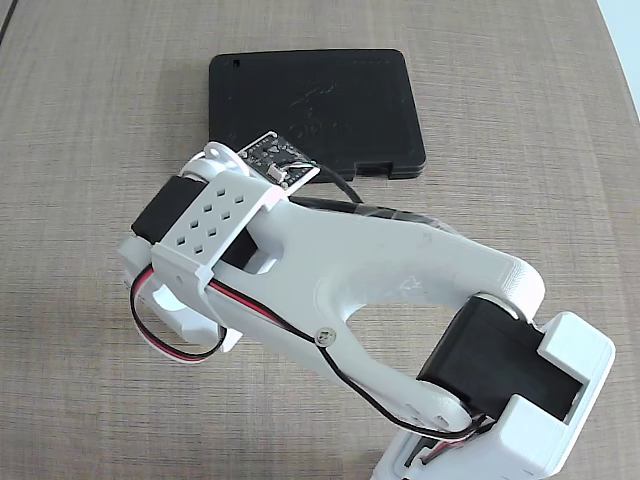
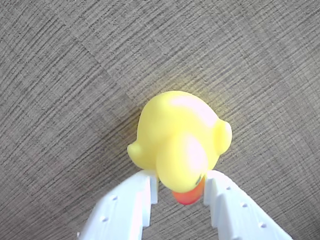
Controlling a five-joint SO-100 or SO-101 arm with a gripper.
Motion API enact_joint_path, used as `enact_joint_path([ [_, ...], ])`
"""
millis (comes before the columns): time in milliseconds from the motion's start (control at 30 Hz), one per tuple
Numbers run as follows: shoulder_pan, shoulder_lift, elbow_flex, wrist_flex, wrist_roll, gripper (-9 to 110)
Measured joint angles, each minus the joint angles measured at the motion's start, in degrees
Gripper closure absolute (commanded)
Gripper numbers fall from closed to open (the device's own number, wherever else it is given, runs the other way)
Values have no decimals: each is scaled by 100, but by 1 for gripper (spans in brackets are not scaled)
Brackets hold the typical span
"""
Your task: Grasp a duck and put it on the black surface.
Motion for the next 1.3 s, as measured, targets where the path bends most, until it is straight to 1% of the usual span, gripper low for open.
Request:
enact_joint_path([
  [167, 0, -9, 202, -26, 0, 75],
  [267, 35, 0, 229, -105, 0, 73],
  [400, 35, 0, 246, -211, 0, 77],
  [600, 35, 0, 246, -220, 0, 94],
  [700, 35, 0, 237, -281, 0, 99],
  [1133, 70, 18, 264, -193, 35, 98],
  [1233, 229, 26, 272, 44, 44, 98],
  [1300, 413, 334, 281, 378, 35, 98],
])
